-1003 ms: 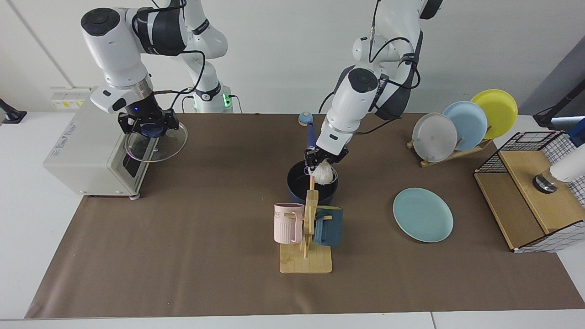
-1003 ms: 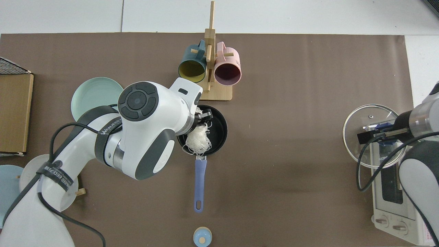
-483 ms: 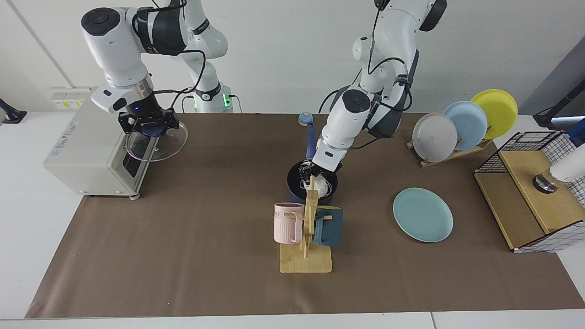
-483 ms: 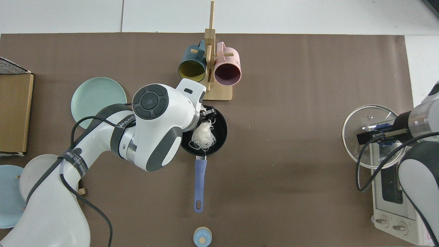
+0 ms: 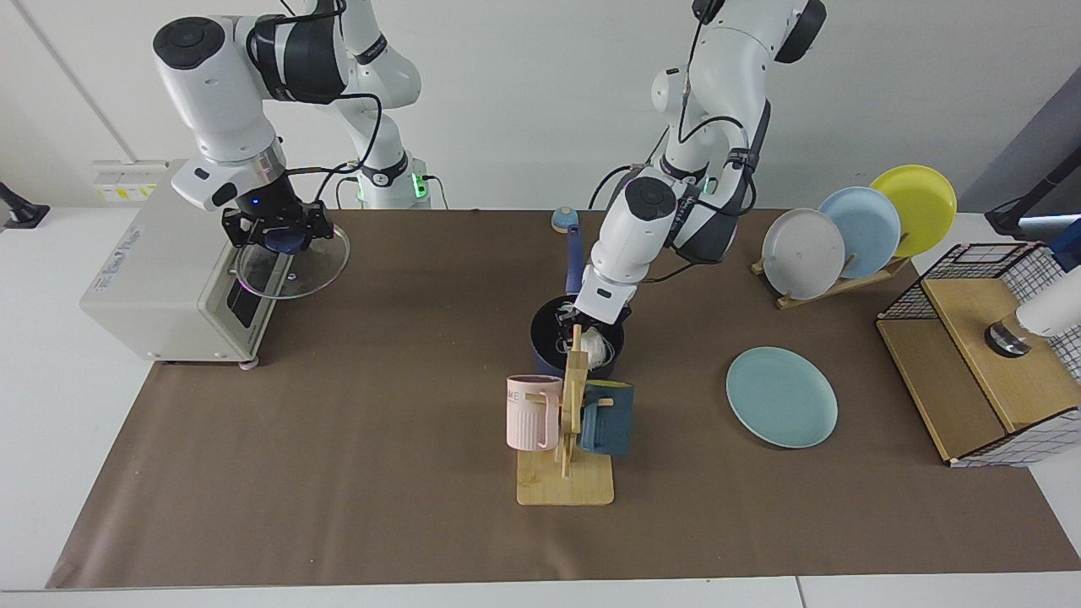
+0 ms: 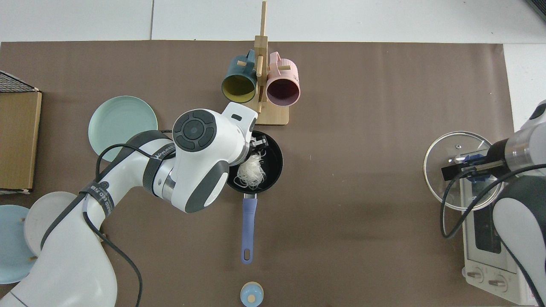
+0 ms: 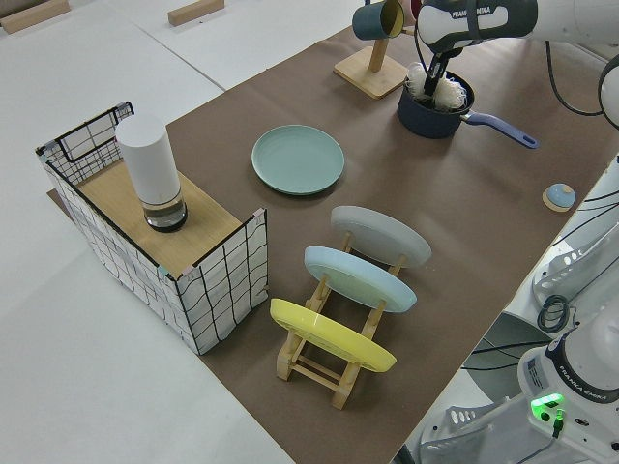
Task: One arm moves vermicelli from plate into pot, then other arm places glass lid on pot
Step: 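Open the left gripper to drop the vermicelli into the pot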
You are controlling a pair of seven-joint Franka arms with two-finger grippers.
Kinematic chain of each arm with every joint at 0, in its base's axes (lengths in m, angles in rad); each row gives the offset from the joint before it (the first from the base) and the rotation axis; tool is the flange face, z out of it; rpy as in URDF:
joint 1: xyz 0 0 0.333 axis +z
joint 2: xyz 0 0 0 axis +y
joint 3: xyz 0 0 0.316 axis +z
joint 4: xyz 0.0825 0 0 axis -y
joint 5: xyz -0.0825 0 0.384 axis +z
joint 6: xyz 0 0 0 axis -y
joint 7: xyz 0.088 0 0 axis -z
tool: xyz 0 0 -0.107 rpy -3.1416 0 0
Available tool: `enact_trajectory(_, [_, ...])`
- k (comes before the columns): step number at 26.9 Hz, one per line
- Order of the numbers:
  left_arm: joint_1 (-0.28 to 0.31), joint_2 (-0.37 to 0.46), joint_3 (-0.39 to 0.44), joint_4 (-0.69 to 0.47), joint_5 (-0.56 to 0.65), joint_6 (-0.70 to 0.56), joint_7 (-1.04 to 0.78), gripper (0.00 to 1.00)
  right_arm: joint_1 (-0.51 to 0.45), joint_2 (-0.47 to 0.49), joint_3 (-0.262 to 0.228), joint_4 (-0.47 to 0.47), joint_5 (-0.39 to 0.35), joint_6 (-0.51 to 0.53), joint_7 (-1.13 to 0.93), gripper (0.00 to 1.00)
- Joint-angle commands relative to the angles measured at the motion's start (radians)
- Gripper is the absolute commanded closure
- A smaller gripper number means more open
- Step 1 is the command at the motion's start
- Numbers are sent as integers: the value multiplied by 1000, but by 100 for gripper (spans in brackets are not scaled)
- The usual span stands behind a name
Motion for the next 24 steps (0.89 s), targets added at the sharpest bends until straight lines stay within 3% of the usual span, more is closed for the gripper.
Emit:
enact_trajectory(1, [-3, 6, 1, -30, 56, 44, -24, 42, 1, -23, 8, -22, 20, 0, 26, 94])
enact_trajectory(2, [-3, 6, 1, -30, 57, 47, -25, 22, 1, -23, 8, -26, 26, 3, 26, 94])
enact_trajectory(5, [-1, 10, 1, -19, 57, 45, -36, 2, 1, -23, 8, -33, 37, 9, 28, 94])
enact_trajectory(8, [0, 0, 1, -4, 56, 13, -33, 1, 1, -18, 14, -39, 44, 20, 48, 94])
enact_trajectory(13, [14, -43, 15, 100, 42, -184, -19, 0, 0, -18, 58, -64, 49, 55, 110, 94])
enact_trajectory(18, [14, -60, 53, 203, 50, -352, -13, 0, -2, -10, 143, -65, 49, 66, 201, 94])
enact_trajectory(24, [14, -175, 168, 206, -7, -445, 145, 0, 0, 6, 253, -70, 49, 118, 348, 94])
